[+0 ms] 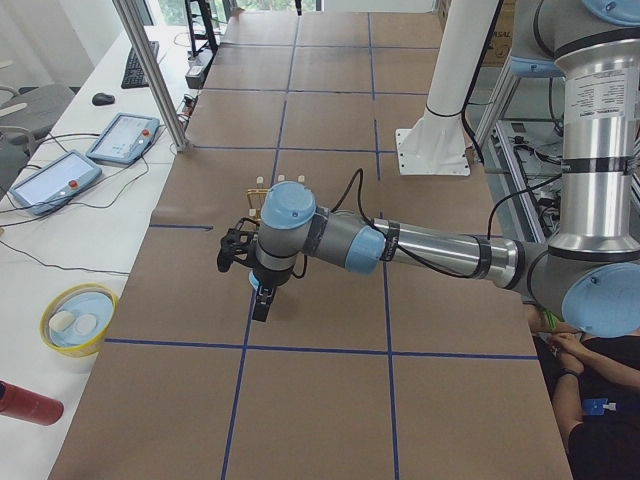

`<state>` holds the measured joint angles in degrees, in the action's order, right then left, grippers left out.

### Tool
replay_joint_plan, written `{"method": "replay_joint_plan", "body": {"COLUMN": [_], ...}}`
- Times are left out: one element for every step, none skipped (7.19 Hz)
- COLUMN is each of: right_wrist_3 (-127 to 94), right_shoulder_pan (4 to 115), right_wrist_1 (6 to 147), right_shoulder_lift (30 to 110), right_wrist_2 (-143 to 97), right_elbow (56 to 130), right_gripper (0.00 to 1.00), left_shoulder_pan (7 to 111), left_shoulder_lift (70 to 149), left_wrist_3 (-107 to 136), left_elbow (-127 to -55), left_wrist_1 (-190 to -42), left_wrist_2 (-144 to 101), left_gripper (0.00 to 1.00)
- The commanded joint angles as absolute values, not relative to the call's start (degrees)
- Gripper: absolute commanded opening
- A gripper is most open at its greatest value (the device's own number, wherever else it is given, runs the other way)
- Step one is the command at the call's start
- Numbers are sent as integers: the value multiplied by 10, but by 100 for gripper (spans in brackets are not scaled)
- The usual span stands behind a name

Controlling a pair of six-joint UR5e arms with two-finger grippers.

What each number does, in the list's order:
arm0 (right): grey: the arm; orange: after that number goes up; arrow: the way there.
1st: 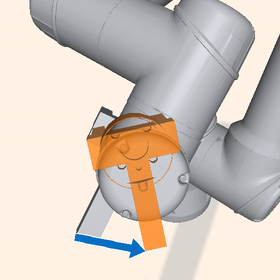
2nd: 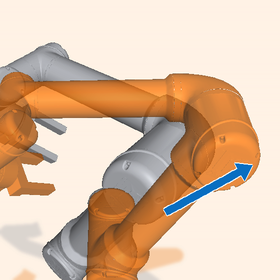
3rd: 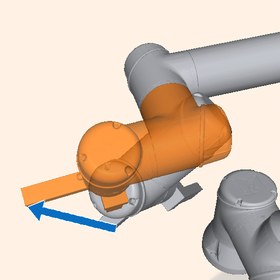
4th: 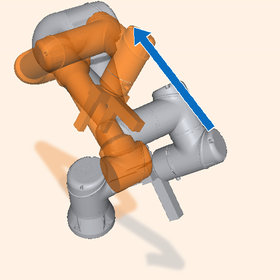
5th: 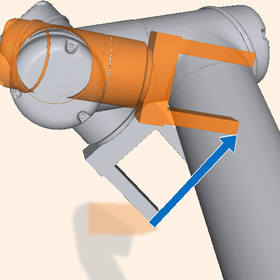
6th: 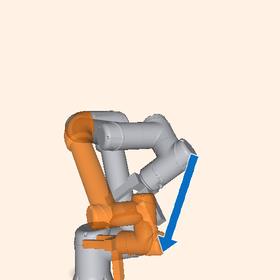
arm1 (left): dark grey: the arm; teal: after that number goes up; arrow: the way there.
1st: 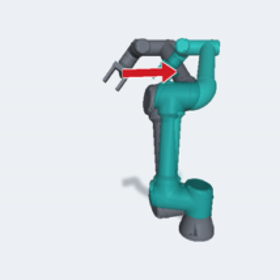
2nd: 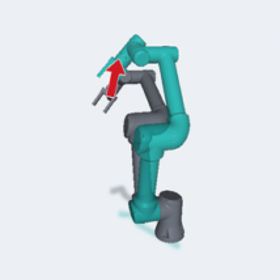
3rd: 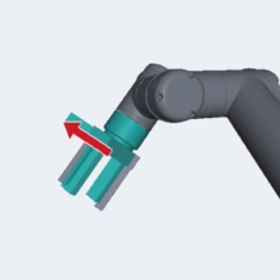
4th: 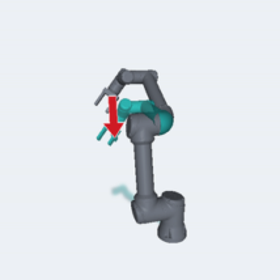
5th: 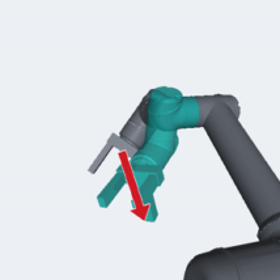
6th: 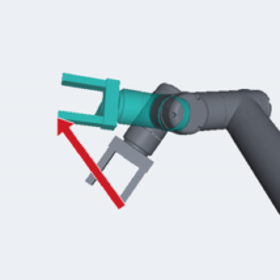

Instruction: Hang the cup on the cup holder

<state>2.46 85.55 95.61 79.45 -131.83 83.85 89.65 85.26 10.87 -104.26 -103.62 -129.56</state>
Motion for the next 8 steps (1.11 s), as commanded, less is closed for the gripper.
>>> {"method": "replay_joint_plan", "body": {"right_wrist_3": [25,25,25,25,25,25,25,25], "right_shoulder_pan": [856,856,856,856,856,856,855,856], "right_wrist_1": [955,955,956,955,955,955,956,956], "right_shoulder_lift": [795,795,795,795,795,795,795,795], "right_wrist_2": [-1318,-1318,-1318,-1318,-1318,-1318,-1318,-1318], "right_elbow": [838,838,838,838,838,838,838,838], "right_gripper": [100,100,100,100,100,100,100,100], "left_shoulder_pan": [833,786,753,711,666,625,570,523], "left_shoulder_lift": [841,839,834,823,811,797,775,758], "left_wrist_3": [228,269,326,389,449,503,567,624], "left_elbow": [-1047,-1062,-1076,-1090,-1105,-1112,-1112,-1110], "left_wrist_1": [-1122,-1138,-1169,-1202,-1219,-1243,-1285,-1324], "left_wrist_2": [-1234,-1197,-1184,-1153,-1106,-1065,-1000,-937], "left_gripper": [100,100,100,100,100,100,100,100]}}
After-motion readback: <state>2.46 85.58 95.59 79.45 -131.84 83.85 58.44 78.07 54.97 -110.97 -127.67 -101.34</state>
